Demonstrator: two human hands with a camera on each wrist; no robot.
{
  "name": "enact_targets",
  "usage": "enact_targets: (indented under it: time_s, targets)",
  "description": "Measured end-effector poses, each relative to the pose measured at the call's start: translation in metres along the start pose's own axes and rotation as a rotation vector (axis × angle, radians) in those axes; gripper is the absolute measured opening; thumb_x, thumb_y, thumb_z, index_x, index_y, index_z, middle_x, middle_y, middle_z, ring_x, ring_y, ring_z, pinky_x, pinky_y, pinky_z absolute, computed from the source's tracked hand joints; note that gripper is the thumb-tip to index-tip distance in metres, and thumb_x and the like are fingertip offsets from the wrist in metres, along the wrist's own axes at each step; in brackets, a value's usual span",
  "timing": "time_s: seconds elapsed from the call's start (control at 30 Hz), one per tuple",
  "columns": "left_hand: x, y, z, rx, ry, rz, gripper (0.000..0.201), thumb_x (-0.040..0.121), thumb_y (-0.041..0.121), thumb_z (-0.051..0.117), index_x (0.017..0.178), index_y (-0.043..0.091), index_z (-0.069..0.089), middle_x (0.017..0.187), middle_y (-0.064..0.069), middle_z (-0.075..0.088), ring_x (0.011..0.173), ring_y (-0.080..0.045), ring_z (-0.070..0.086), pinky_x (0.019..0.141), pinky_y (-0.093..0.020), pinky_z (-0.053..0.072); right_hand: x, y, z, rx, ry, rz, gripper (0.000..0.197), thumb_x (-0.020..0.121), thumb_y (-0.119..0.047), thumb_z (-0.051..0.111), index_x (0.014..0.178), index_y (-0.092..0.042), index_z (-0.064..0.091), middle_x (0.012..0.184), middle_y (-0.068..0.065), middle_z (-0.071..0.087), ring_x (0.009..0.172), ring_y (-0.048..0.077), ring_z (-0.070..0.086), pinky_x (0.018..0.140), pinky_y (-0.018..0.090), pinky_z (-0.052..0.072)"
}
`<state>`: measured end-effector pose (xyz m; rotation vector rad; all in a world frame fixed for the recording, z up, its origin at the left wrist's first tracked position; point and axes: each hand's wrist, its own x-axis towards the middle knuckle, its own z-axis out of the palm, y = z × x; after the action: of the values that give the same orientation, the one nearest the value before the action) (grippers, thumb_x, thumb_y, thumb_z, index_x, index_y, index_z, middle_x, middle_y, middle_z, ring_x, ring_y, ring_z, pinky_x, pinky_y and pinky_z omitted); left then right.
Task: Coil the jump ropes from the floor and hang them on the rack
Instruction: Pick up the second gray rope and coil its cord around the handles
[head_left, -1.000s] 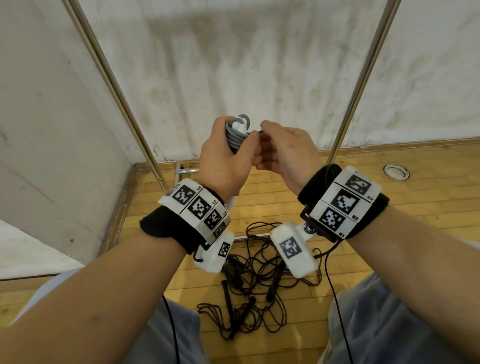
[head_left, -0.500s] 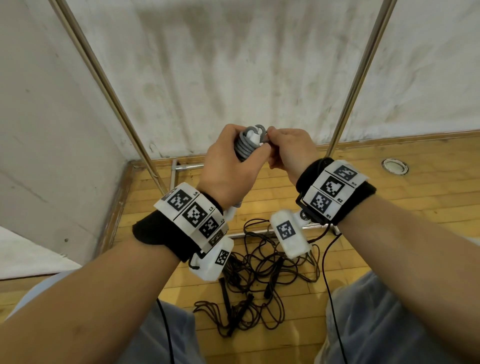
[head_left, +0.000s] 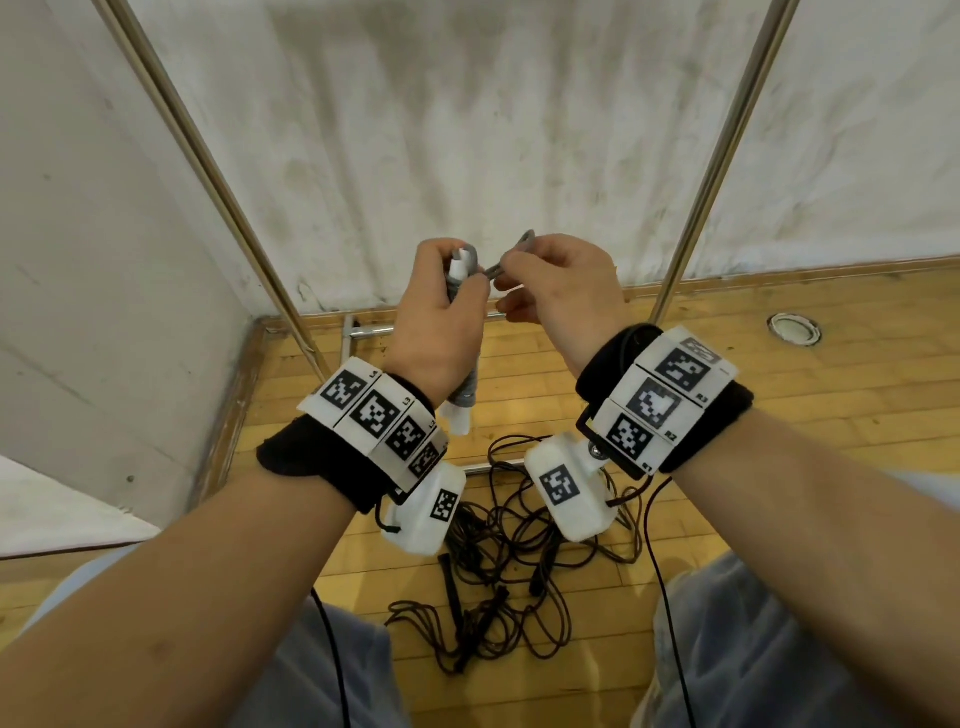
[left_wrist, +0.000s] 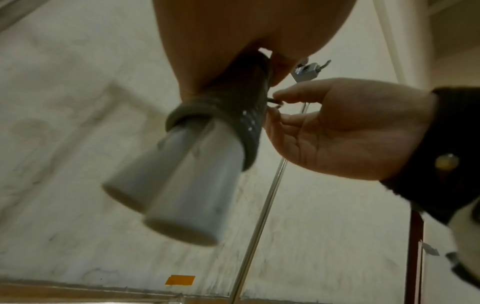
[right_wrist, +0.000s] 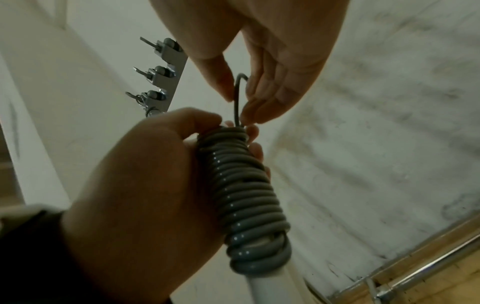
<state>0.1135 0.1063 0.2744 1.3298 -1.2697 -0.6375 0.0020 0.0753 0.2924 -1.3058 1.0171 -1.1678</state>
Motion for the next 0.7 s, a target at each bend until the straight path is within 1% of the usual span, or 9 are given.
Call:
enact_targets:
  time_s: [0.07, 0.13, 0.2, 0.3, 0.37, 0.43, 0.5, 0.6, 0.7]
  targets:
    - [0.001, -0.003, 0.002, 0.041, 0.023, 0.047, 0.007, 0.094, 0.016, 0.053, 0.096, 0.017, 0.046, 0.074, 0.008, 0.051, 0.058, -0.005, 0.049, 0.058, -0.025, 0.044, -0.002, 0.0, 0.002, 0.022, -0.012, 0.036, 0.014, 0.087, -0.007, 0.055, 0.074, -0.007, 0.061, 0.068, 0.008, 0.064, 0.05, 0.016, 0.06, 0.051, 0.025, 0.05]
    - [0.002, -0.005, 0.005, 0.073, 0.043, 0.083, 0.011, 0.094, 0.022, 0.056, 0.093, 0.017, 0.047, 0.07, 0.009, 0.05, 0.055, -0.003, 0.047, 0.056, -0.022, 0.041, -0.001, 0.001, 0.003, 0.036, -0.007, 0.081, 0.016, 0.089, -0.008, 0.054, 0.075, -0.006, 0.061, 0.07, 0.01, 0.064, 0.052, 0.018, 0.061, 0.053, 0.027, 0.051]
    - [0.004, -0.008, 0.006, 0.074, 0.043, 0.09, 0.011, 0.093, 0.021, 0.057, 0.091, 0.017, 0.047, 0.07, 0.008, 0.05, 0.056, -0.005, 0.047, 0.056, -0.022, 0.041, 0.0, 0.003, 0.005, 0.046, -0.001, 0.117, 0.017, 0.091, -0.011, 0.052, 0.076, -0.005, 0.059, 0.072, 0.012, 0.063, 0.053, 0.019, 0.061, 0.054, 0.028, 0.052]
    - [0.005, -0.011, 0.006, 0.102, 0.014, 0.079, 0.01, 0.093, 0.019, 0.056, 0.09, 0.019, 0.047, 0.068, 0.01, 0.051, 0.054, -0.001, 0.047, 0.054, -0.018, 0.039, 0.002, 0.006, 0.006, 0.07, -0.008, 0.137, 0.021, 0.094, -0.012, 0.048, 0.077, -0.004, 0.056, 0.073, 0.011, 0.06, 0.055, 0.019, 0.06, 0.055, 0.027, 0.052]
    - [0.006, -0.011, 0.005, 0.11, -0.004, 0.065, 0.01, 0.093, 0.019, 0.055, 0.088, 0.022, 0.047, 0.067, 0.01, 0.053, 0.052, -0.001, 0.048, 0.052, -0.017, 0.039, 0.003, 0.008, 0.005, 0.091, -0.013, 0.138, 0.023, 0.095, -0.01, 0.046, 0.075, -0.005, 0.056, 0.072, 0.01, 0.06, 0.055, 0.017, 0.06, 0.057, 0.026, 0.053]
    - [0.008, -0.01, 0.004, 0.104, -0.014, 0.059, 0.014, 0.093, 0.017, 0.054, 0.085, 0.025, 0.047, 0.067, 0.008, 0.054, 0.054, -0.006, 0.05, 0.052, -0.022, 0.041, 0.004, 0.009, 0.003, 0.11, -0.013, 0.127, 0.025, 0.096, -0.009, 0.045, 0.075, -0.005, 0.056, 0.07, 0.008, 0.059, 0.052, 0.013, 0.059, 0.055, 0.023, 0.051]
    - [0.008, -0.008, 0.004, 0.095, -0.028, 0.053, 0.015, 0.094, 0.016, 0.053, 0.083, 0.026, 0.047, 0.068, 0.005, 0.055, 0.058, -0.012, 0.052, 0.054, -0.028, 0.044, 0.005, 0.01, 0.002, 0.129, -0.009, 0.133, 0.027, 0.097, -0.01, 0.043, 0.073, -0.006, 0.056, 0.068, 0.008, 0.058, 0.05, 0.013, 0.058, 0.053, 0.023, 0.05]
    - [0.006, -0.004, 0.006, 0.117, -0.034, 0.053, 0.019, 0.093, 0.016, 0.052, 0.08, 0.029, 0.047, 0.063, 0.009, 0.055, 0.057, -0.013, 0.055, 0.051, -0.025, 0.046, 0.007, 0.01, -0.003, 0.157, 0.011, 0.176, 0.029, 0.098, -0.011, 0.042, 0.073, -0.005, 0.055, 0.064, 0.008, 0.055, 0.051, 0.017, 0.055, 0.052, 0.026, 0.049]
    - [0.004, -0.002, 0.006, 0.136, -0.046, 0.044, 0.019, 0.093, 0.017, 0.052, 0.08, 0.03, 0.048, 0.062, 0.008, 0.057, 0.057, -0.016, 0.058, 0.048, -0.025, 0.046, 0.013, 0.012, -0.008, 0.141, 0.043, 0.2, 0.028, 0.097, -0.008, 0.043, 0.071, -0.005, 0.055, 0.062, 0.008, 0.053, 0.05, 0.018, 0.053, 0.049, 0.025, 0.048]
